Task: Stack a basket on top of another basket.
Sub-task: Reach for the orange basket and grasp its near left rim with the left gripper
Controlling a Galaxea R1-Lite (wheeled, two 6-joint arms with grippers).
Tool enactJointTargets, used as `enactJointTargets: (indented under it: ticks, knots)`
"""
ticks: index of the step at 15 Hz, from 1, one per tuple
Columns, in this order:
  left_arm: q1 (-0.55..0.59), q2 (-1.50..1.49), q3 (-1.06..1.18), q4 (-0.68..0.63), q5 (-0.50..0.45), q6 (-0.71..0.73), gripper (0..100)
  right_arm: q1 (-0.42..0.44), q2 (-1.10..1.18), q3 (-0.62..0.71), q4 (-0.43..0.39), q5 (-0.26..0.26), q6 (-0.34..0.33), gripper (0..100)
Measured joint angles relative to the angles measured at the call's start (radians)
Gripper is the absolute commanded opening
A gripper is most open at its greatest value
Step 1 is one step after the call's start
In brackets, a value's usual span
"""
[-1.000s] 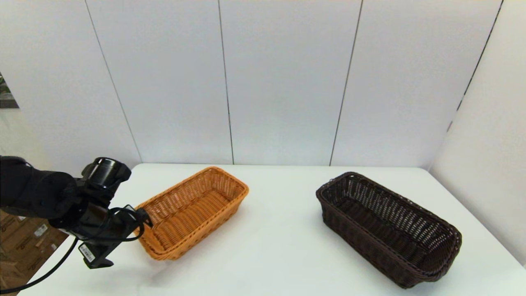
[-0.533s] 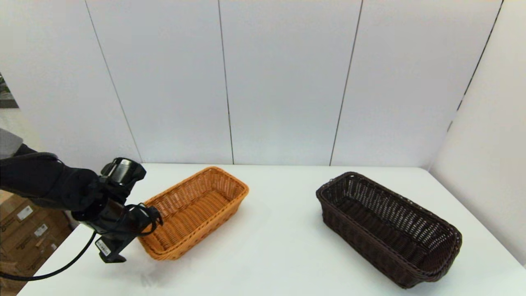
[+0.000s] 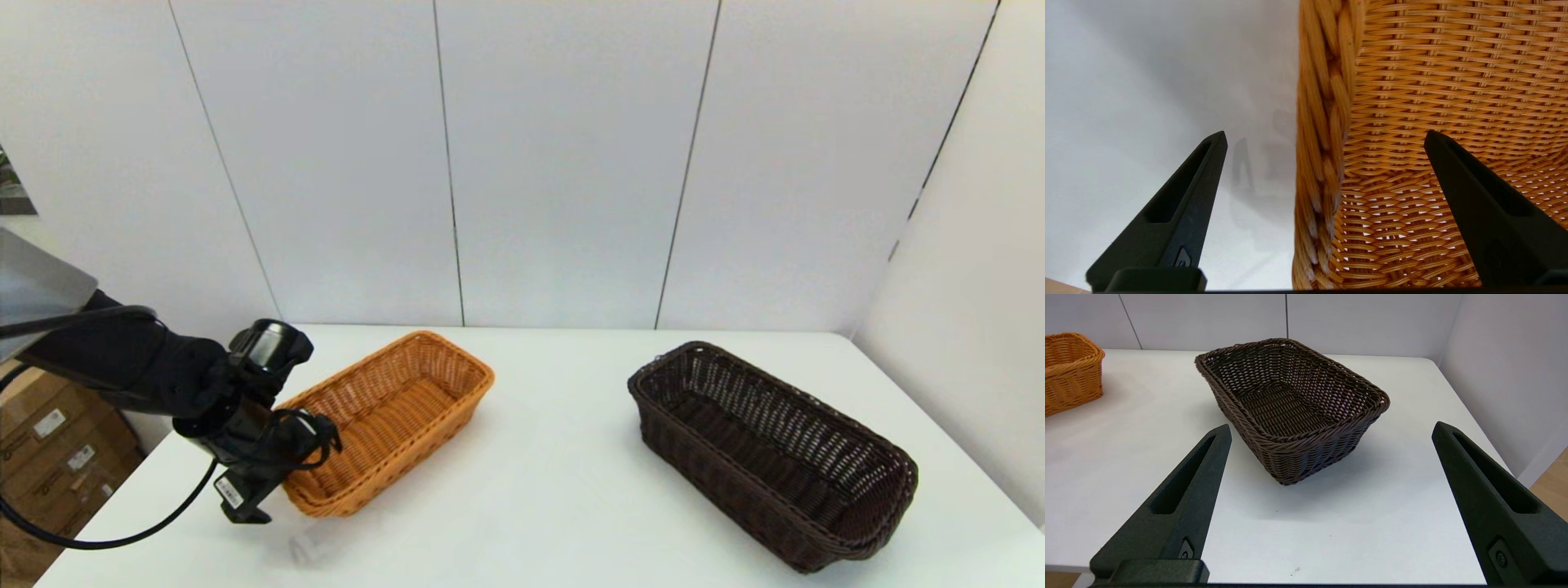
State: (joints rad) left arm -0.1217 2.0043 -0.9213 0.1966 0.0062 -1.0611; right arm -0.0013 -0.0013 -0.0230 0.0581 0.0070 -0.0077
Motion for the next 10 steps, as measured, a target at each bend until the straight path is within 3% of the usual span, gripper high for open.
enactJointTargets:
  ticks: [5,6,10]
  knots:
    - [-0.003,0.004,-0.007,0.001,0.0,-0.005,100,0.0,0.0,0.0,0.0,0.0,0.0,100]
    - [-0.004,0.003,-0.007,0.001,0.0,-0.007,0,0.0,0.0,0.0,0.0,0.0,0.0,100]
    - [-0.005,0.003,-0.006,0.001,0.002,-0.006,0,0.0,0.0,0.0,0.0,0.0,0.001,100]
